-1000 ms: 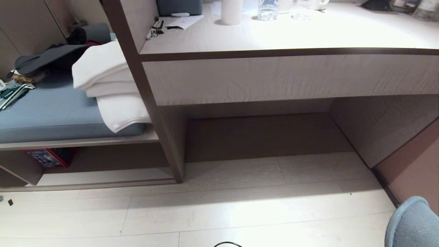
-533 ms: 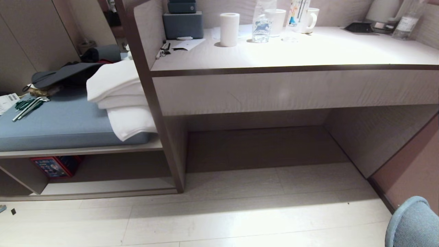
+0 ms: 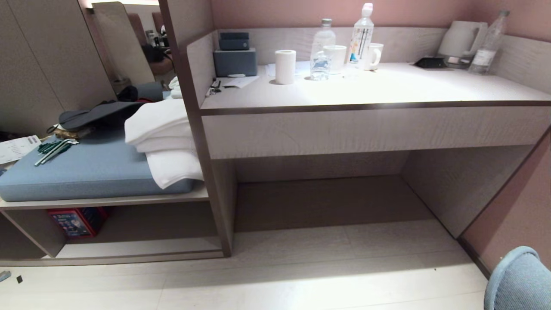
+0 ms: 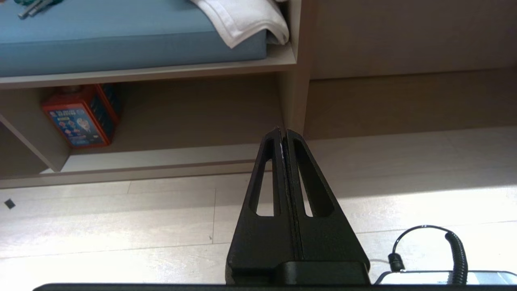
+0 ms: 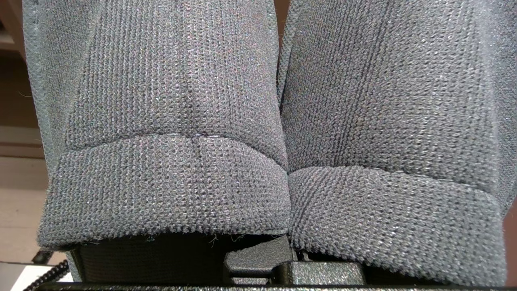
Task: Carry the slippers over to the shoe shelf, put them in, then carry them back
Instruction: Place the slippers into the shoe cabinet
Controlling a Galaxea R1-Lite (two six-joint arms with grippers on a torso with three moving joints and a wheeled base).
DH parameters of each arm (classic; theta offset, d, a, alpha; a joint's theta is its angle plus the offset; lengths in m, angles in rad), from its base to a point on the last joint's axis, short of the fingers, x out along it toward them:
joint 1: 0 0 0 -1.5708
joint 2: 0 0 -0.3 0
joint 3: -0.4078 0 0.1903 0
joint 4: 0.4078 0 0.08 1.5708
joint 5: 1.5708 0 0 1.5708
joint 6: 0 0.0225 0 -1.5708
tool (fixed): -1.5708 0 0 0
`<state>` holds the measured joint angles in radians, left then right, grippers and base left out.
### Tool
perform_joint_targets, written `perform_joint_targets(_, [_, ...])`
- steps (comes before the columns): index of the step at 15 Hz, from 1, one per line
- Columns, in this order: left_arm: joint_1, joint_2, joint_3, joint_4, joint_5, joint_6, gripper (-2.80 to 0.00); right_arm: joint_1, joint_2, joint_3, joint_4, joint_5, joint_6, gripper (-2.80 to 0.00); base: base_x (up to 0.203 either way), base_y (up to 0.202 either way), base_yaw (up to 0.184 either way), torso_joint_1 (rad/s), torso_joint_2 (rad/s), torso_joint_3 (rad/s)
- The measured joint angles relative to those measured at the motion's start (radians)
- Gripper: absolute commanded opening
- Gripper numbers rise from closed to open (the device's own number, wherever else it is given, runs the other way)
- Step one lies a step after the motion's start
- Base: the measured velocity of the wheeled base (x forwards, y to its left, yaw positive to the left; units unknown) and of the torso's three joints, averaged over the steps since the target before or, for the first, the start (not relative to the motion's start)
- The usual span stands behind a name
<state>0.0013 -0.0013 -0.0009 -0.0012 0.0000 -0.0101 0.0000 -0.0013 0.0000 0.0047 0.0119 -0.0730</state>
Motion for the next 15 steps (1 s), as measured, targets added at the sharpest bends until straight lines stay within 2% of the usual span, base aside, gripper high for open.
perform_joint_targets(4, [0.000, 0.000, 0.000, 0.000, 0.000, 0.000, -2.80, 0.000, 0.000, 0.000, 0.000, 0.000, -0.001, -2.80, 0.000, 0.000, 0.000, 0.004, 0.00, 0.203])
perform_joint_targets(7, [0.000, 0.000, -0.001, 0.000, 0.000, 0.000, -2.80, 0.000, 0.000, 0.000, 0.000, -0.001, 0.026, -2.80, 0.000, 0.000, 0.000, 0.002, 0.00, 0.175])
perform_joint_targets(15, [0.000, 0.000, 0.000, 0.000, 0.000, 0.000, -2.80, 0.000, 0.000, 0.000, 0.000, -0.003, 0.027, -2.80, 0.000, 0.000, 0.000, 0.001, 0.00, 0.013])
